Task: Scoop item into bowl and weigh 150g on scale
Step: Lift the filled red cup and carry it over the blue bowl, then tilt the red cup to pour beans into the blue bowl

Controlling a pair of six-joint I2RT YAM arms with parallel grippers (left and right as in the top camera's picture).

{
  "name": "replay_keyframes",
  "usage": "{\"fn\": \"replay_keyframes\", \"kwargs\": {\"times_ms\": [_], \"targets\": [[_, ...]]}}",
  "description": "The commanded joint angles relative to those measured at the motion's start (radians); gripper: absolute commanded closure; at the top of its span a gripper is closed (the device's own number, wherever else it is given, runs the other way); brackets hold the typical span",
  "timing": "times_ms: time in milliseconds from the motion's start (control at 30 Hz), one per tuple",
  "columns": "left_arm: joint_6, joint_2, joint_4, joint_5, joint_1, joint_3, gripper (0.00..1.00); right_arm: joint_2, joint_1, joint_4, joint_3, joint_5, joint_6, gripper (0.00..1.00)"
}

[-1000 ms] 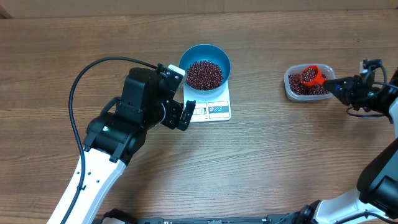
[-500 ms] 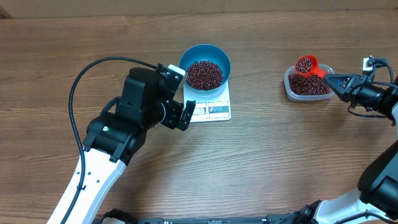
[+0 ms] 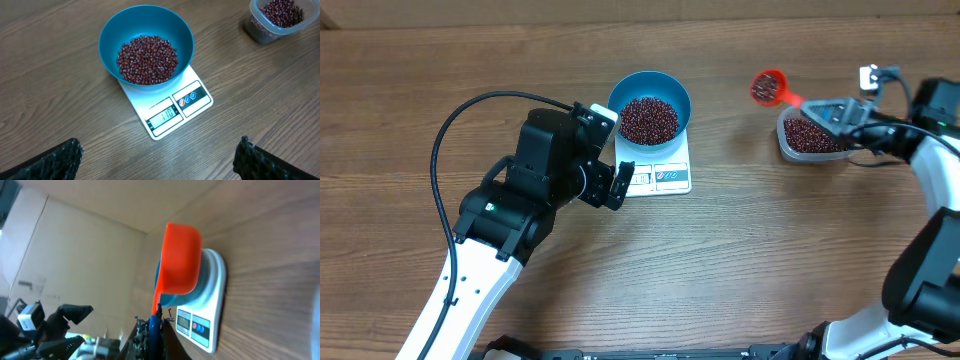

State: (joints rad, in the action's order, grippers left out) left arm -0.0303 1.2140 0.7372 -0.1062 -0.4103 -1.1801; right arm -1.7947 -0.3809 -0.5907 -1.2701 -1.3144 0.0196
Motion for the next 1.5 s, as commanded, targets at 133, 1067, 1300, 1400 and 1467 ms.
{"fn": "replay_keyframes", "kwargs": {"times_ms": [133,1067,1300,1400,1467], "targets": [[-0.019,0.009,0.0,-0.017,0.004,0.0,0.0,-0.002,0.148,0.217,-0.006,0.039,0.238,0.96],[-0.019,0.009,0.0,-0.017,0.004,0.0,0.0,0.003,0.559,0.385,-0.006,0.619,-0.44,0.96],[-0.019,0.009,0.0,-0.017,0.004,0.0,0.0,0.033,0.616,0.351,-0.006,0.798,-0.718,0.96],[-0.019,0.009,0.0,-0.017,0.004,0.0,0.0,0.039,0.643,0.334,-0.006,0.852,-0.822,0.96],[-0.019,0.009,0.0,-0.017,0.004,0.0,0.0,0.042,0.66,0.327,-0.006,0.883,-0.872,0.96]]}}
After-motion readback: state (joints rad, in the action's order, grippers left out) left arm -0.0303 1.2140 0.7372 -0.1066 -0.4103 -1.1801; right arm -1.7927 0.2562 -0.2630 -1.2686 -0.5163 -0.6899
